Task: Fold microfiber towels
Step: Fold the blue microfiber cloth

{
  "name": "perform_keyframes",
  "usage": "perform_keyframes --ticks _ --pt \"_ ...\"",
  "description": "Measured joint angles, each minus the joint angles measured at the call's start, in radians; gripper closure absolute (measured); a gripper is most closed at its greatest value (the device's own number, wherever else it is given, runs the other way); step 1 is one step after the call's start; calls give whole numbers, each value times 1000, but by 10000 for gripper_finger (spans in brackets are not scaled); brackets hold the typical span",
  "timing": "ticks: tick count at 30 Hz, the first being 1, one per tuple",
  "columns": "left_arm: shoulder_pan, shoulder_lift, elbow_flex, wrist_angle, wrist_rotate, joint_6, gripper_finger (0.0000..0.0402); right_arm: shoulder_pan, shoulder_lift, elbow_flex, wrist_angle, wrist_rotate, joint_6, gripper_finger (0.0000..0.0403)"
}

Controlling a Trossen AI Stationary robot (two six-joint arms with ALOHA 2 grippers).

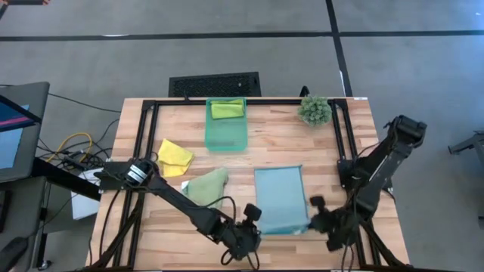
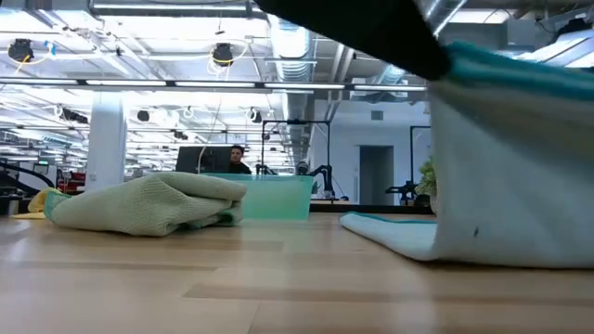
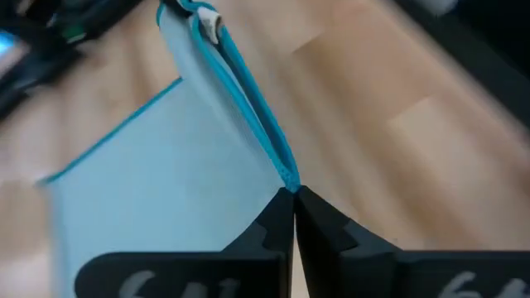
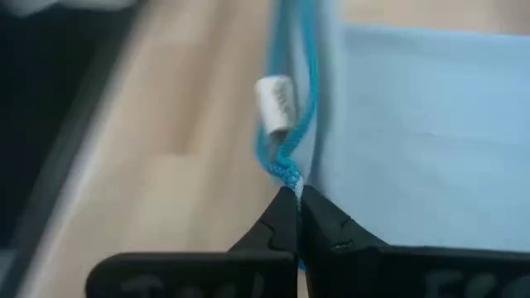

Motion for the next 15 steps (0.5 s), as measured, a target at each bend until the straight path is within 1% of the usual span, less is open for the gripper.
perform_keyframes --ticks 2,4,7,10,13,15 --pt "25 0 22 -52 -73 4 401 -27 -55 0 -107 78 72 388" --pt "65 -1 32 -87 -126 8 401 -66 -99 0 -205 131 146 388" --pt "135 -2 18 -122 -126 -8 401 -139 -135 0 -347 169 209 386" --pt "205 -1 -1 -133 -132 -3 401 -233 -136 0 -444 183 225 386" --pt "270 -1 -6 -139 -130 8 401 -325 -119 0 -482 193 203 387" --pt "305 -2 -6 -139 -102 8 401 -378 -107 0 -481 201 161 385"
